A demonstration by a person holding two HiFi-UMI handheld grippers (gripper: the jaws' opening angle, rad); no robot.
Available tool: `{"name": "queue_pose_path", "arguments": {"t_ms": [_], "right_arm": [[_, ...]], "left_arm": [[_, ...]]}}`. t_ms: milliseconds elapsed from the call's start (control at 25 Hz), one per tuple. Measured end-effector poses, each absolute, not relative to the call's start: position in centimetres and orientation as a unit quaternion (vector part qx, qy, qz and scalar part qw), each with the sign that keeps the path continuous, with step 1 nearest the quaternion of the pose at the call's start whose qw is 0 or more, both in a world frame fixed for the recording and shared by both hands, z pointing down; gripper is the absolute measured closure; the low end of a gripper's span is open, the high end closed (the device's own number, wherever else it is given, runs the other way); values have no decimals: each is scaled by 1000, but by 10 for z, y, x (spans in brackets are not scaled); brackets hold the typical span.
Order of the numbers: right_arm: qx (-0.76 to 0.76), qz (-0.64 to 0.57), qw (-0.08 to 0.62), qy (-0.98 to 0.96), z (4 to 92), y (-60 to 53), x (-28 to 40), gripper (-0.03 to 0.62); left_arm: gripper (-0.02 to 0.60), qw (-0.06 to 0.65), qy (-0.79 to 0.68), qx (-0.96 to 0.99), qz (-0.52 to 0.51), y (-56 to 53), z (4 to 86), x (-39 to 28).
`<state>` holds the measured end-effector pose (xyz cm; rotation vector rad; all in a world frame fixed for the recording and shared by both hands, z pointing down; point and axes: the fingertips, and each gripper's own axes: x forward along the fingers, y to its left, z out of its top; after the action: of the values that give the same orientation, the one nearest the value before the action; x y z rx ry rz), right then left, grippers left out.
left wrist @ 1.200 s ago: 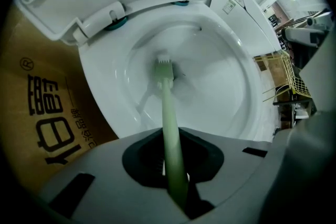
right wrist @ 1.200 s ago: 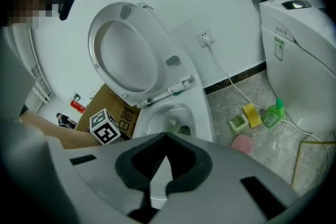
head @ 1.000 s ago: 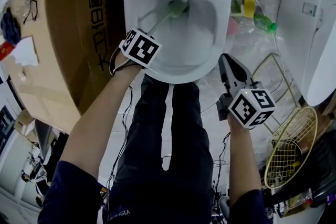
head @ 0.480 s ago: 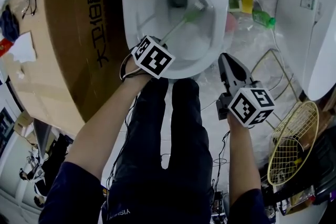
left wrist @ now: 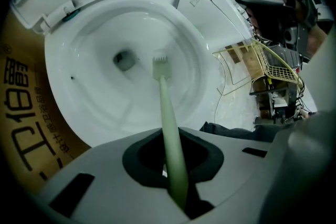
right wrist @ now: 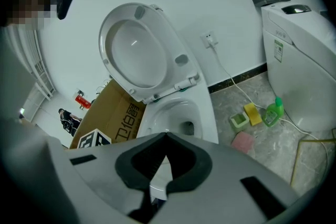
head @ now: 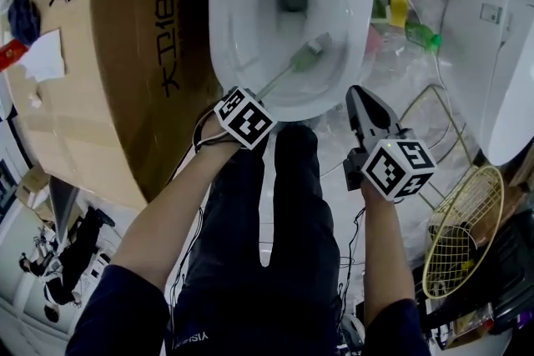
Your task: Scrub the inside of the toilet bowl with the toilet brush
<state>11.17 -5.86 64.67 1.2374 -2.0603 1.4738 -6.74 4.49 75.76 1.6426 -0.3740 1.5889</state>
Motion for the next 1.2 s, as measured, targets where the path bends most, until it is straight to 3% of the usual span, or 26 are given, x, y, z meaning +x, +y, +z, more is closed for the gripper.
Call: {"name": "queue_pose_path", "arguments": {"t_ms": [480, 760, 1040, 1200], "right_arm": [[408, 517, 167, -733, 646, -65, 99, 589], [405, 517, 167, -735, 645, -77, 105, 589], [409, 524, 165, -729, 648, -84, 117, 589], [415, 527, 165, -724, 652, -85, 125, 589]], "left_arm": [[531, 438, -187, 570, 670, 44, 763, -125], [531, 540, -264, 526, 602, 29, 759, -136], [531, 460, -341, 561, 597, -40, 759, -151], [531, 461, -344, 568, 589, -61, 756, -143]]}}
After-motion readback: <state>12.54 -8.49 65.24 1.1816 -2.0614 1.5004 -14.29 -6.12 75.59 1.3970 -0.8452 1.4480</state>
